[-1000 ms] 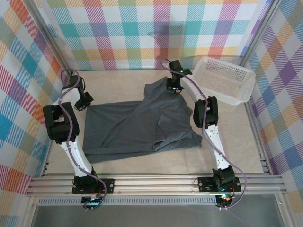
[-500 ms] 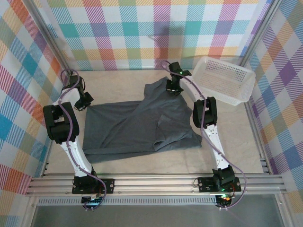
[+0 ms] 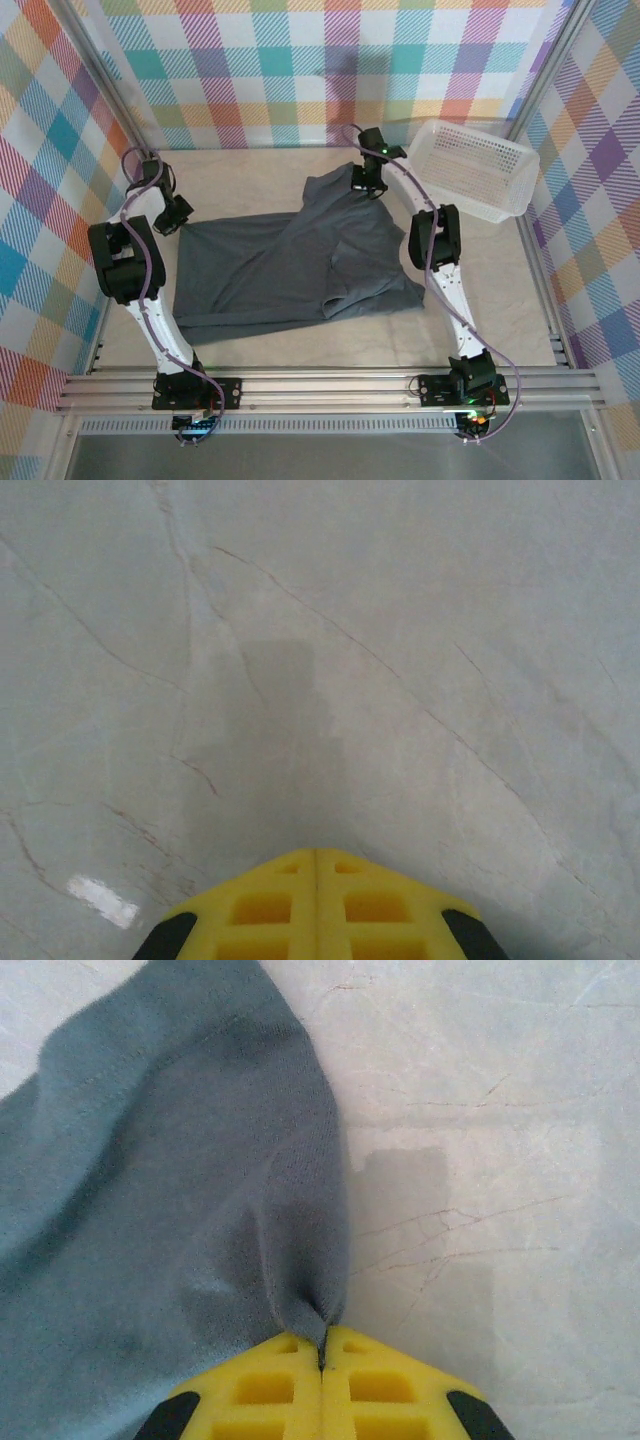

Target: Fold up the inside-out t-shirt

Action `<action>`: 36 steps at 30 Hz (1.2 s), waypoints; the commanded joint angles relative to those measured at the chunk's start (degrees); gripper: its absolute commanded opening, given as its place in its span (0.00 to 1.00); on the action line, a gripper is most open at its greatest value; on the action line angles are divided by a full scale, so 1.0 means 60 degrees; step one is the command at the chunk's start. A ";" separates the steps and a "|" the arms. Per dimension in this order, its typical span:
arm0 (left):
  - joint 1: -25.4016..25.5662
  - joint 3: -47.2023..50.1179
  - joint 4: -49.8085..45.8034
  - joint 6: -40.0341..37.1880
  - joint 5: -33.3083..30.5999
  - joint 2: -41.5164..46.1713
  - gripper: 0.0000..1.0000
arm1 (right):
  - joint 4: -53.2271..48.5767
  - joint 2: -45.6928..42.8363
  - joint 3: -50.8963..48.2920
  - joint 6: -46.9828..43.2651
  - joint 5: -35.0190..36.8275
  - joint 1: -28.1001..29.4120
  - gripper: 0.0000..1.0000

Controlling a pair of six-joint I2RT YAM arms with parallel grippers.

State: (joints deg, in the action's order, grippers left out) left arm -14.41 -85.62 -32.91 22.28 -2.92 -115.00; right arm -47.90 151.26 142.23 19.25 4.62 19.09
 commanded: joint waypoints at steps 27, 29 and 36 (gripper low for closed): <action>-0.0308 0.4289 0.0548 0.1466 -0.0281 0.3327 0.00 | 0.2649 -0.5202 -0.7538 0.1191 -0.1657 -0.0604 0.00; -0.0308 0.4317 0.0506 0.1457 -0.0287 0.3533 0.00 | 0.2636 -0.5526 -0.7607 0.1083 -0.1527 -0.0619 0.00; -0.0307 0.4571 0.0008 0.1550 -0.0914 0.4895 0.00 | 0.2643 -0.6594 -0.8257 0.0889 -0.1415 -0.0635 0.00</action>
State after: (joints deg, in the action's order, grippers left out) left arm -15.68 -59.48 -30.13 30.68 -4.45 -90.26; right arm -33.23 116.90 94.98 25.15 -4.58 15.68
